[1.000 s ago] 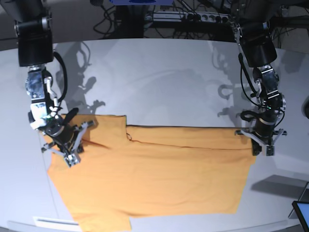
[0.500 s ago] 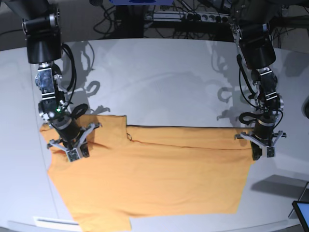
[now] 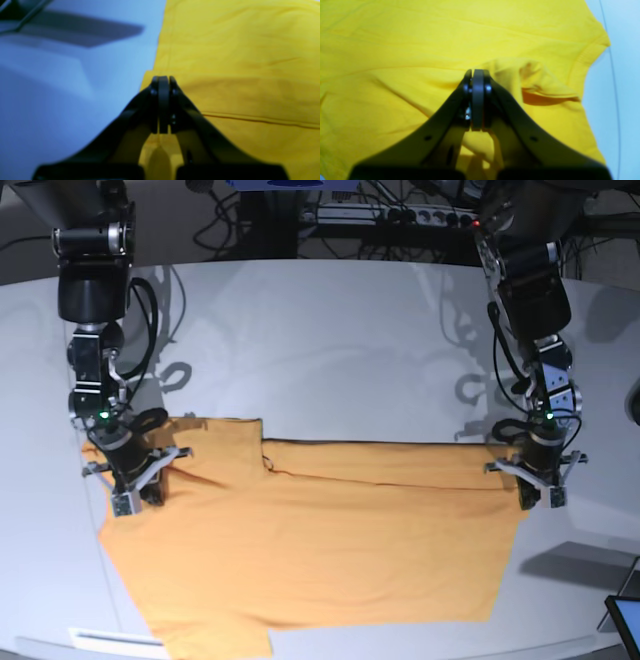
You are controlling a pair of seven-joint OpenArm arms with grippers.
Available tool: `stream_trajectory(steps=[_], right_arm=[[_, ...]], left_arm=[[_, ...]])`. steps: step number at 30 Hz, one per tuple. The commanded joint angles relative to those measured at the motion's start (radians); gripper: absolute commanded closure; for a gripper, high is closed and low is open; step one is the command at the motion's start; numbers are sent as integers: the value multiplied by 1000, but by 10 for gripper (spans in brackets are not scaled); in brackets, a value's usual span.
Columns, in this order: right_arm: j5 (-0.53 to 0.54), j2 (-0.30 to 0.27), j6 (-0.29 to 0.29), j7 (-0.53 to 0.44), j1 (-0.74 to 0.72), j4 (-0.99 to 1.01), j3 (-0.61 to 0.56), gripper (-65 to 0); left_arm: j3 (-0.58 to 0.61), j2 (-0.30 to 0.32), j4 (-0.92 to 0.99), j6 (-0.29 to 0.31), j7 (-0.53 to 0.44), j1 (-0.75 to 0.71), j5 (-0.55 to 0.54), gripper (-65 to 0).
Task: Fold the T-shirt properly
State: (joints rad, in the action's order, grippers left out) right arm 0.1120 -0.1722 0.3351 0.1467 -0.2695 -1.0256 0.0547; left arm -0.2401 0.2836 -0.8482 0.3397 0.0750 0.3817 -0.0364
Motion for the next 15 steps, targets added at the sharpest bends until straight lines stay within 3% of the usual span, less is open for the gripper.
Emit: stream_trajectory(steps=[1, 10, 15], right_arm=[[10, -11, -1, -29, -29, -5, 4, 0], [10, -11, -1, -12, 11, 35, 6, 0], [10, -11, -1, -12, 37, 35, 6, 0]], left_arm=[[0, 12, 27, -1, -28, 33, -7, 0], [123, 24, 106, -6, -31, 10, -10, 0], [123, 27, 105, -49, -28, -19, -10, 0]])
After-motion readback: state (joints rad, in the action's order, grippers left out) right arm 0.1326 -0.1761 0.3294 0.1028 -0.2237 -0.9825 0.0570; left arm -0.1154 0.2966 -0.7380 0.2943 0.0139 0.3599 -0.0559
